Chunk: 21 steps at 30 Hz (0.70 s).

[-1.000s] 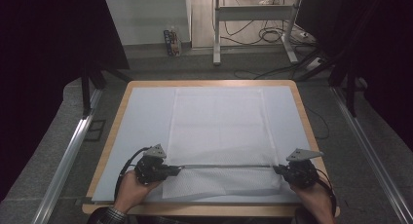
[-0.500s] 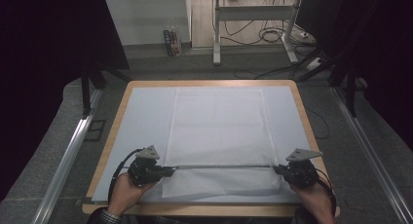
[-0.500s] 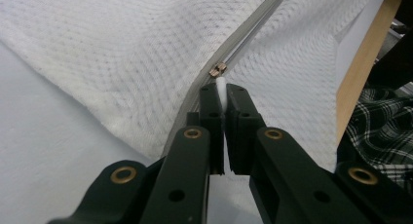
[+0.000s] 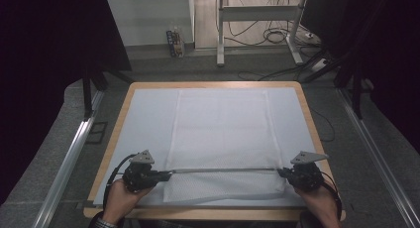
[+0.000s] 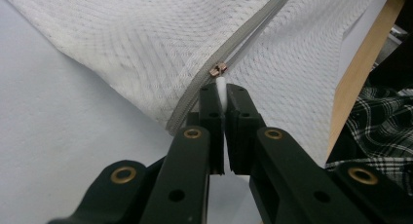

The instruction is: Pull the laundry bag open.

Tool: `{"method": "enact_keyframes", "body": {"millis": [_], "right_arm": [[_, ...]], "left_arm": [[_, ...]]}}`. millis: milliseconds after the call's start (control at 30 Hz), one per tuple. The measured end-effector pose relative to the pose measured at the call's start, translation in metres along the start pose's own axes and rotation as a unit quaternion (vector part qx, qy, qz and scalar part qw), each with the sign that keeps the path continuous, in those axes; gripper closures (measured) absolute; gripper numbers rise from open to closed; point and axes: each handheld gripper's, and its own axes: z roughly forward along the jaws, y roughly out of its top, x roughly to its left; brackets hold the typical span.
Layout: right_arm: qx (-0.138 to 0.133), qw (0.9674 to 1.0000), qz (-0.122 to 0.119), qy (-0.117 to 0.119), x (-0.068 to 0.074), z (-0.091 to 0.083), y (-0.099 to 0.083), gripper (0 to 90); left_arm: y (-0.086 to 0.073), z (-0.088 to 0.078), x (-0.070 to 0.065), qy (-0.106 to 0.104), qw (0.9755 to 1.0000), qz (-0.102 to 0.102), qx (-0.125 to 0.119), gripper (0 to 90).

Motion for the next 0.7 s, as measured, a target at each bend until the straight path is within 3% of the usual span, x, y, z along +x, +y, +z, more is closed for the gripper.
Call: {"method": "enact_keyframes", "body": {"millis": [400,700], "right_arm": [[0.002,1.0000,0.003,-0.007,0.000,-0.001,0.000,85.7],[0.003,1.0000,0.004,-0.006,-0.001,0.000,-0.001,85.7]], "left_arm": [[-0.011,-0.010,0.007,0.021,0.9996,-0.020,-0.004,87.7],[-0.017,-0.014,0.010,0.018,0.9993,-0.033,-0.004,87.7]]}}
